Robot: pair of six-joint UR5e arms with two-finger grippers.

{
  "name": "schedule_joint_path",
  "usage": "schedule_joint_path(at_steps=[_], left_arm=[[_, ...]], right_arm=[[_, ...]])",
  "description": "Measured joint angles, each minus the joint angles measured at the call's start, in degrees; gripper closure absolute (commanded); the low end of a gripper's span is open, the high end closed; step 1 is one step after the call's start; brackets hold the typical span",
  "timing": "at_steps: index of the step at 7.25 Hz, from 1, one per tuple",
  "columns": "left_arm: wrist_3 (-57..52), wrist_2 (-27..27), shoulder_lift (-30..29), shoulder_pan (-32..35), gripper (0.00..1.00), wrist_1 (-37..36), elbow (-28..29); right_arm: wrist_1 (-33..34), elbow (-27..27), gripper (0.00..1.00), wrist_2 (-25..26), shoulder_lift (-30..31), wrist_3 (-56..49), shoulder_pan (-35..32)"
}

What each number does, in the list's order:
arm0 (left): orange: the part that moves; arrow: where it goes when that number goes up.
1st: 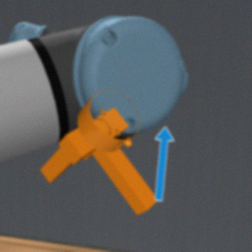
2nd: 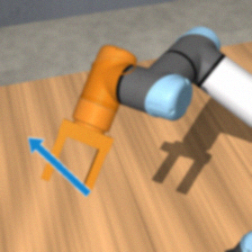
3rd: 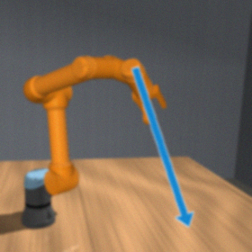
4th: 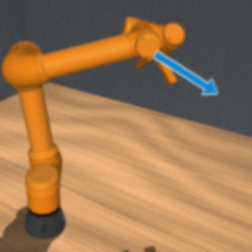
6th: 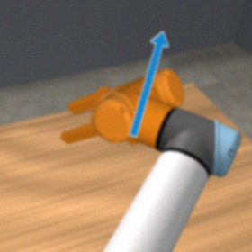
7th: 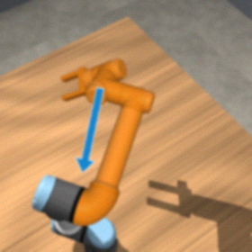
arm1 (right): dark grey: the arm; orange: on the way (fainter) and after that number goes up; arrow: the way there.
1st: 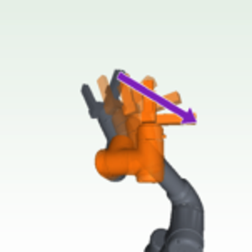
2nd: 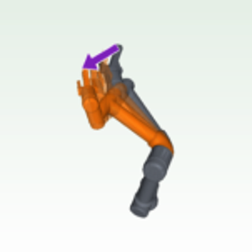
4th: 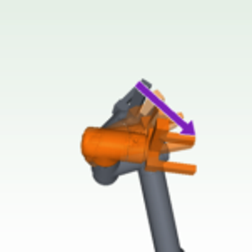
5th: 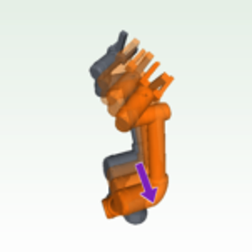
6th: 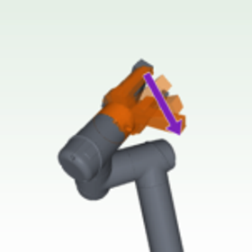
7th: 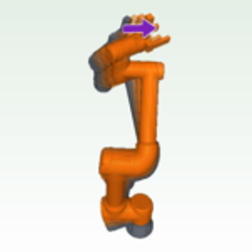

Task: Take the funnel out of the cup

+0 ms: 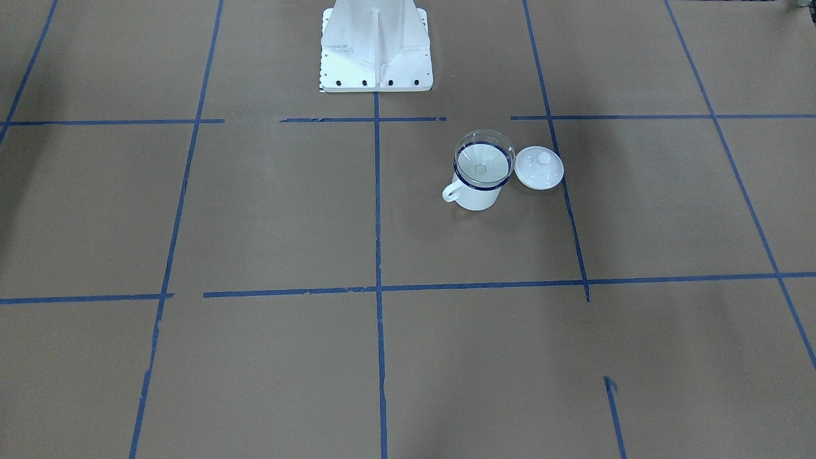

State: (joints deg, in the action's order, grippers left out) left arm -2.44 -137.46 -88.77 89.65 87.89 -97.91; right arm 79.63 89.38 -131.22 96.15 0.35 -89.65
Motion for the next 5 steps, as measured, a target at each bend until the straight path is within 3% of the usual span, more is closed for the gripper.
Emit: schedule_joint_path(at_steps=[5], left_arm=[[0.2,0.3,-1.3,-0.1,0.0,1.2,-0.2]], right_arm=[[0.0,0.0,0.0,0.0,0.0,0.0,0.0]])
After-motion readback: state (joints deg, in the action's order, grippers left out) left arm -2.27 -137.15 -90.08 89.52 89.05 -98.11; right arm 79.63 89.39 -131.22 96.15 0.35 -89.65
